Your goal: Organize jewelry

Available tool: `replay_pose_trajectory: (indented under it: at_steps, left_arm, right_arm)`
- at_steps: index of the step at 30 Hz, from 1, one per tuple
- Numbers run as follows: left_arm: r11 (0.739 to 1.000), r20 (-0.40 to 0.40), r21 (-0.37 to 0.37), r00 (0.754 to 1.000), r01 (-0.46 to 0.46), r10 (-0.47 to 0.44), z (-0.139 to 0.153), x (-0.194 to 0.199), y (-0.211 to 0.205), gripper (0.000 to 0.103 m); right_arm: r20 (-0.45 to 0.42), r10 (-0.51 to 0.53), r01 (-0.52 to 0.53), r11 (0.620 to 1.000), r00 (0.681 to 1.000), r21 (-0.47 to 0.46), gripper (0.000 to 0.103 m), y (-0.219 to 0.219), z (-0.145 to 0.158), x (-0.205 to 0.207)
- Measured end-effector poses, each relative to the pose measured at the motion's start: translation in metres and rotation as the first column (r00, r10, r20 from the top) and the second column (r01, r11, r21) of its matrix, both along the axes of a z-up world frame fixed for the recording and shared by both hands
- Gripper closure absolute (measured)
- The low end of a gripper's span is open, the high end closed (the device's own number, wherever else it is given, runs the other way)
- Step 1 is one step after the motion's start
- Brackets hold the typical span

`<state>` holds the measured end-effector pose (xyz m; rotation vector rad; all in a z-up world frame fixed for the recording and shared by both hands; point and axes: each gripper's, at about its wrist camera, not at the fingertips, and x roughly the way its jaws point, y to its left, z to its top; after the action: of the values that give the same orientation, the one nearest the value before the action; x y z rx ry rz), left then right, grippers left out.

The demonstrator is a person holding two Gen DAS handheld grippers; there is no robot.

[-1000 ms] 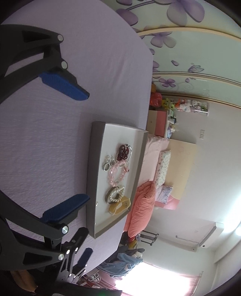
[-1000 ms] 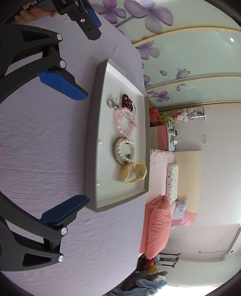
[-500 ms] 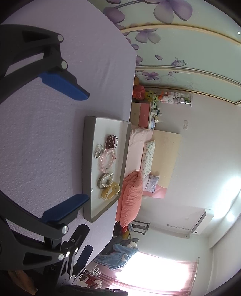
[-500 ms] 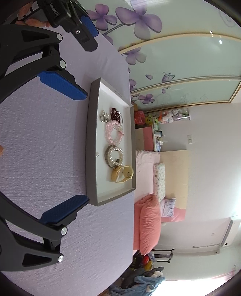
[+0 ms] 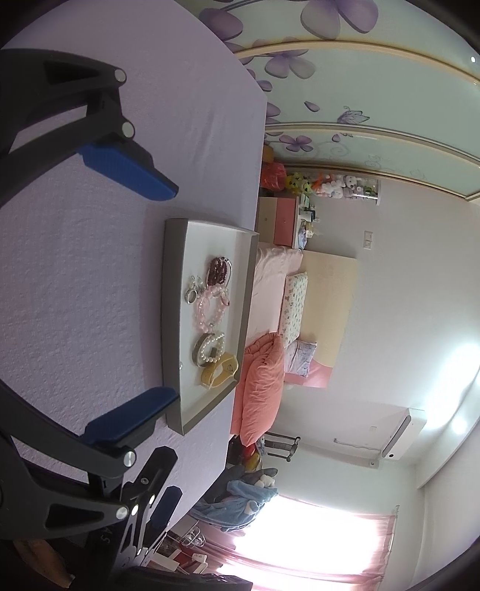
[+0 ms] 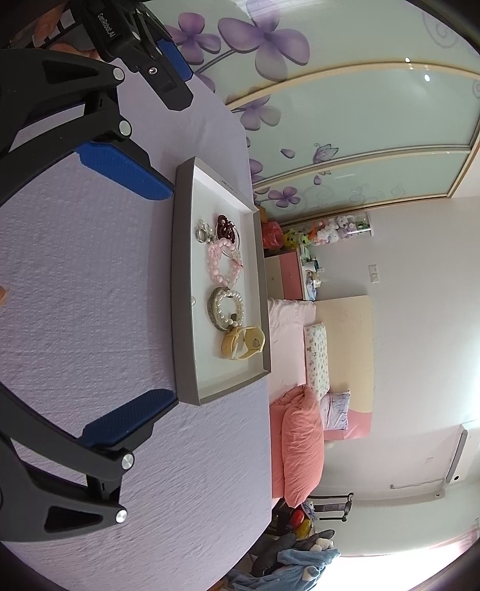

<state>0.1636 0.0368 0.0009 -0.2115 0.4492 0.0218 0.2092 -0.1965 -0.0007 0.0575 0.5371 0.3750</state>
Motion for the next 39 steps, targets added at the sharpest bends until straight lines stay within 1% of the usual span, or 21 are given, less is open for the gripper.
replay_pose_trajectory:
  at_steps: [5,9,17,39]
  left_arm:
    - [1.0,0.032,0.013,0.999,0.017,-0.017,0.0056,-0.0023,-0.0048,0.002]
    - [1.0,0.045,0.018,0.999,0.023,-0.023,0.0063,-0.0016,-0.0079,0.002]
    - [1.0,0.03,0.01,0.999,0.023,-0.023,0.003,0.0006,-0.0087,0.002]
    - [1.0,0.009,0.021,1.0,0.007,-0.008,0.0016,0.0034,-0.0065,0.002]
  right_arm:
    - [0.017,0.007,-0.008,1.0,1.0,0.02,0.001,-0.0037,0.0012,-0.0013]
    - [0.009,0.006,-0.006,1.0,1.0,0.024,0.001,-0.0041,-0.0001,-0.0002]
    - [0.01,0.003,-0.003,1.0,1.0,0.027,0.001,-0.0048,-0.001,0.0003]
    - [0.01,0.008,-0.008,1.0,1.0,0.028,0.001,-0.005,-0.0004,-0.0006]
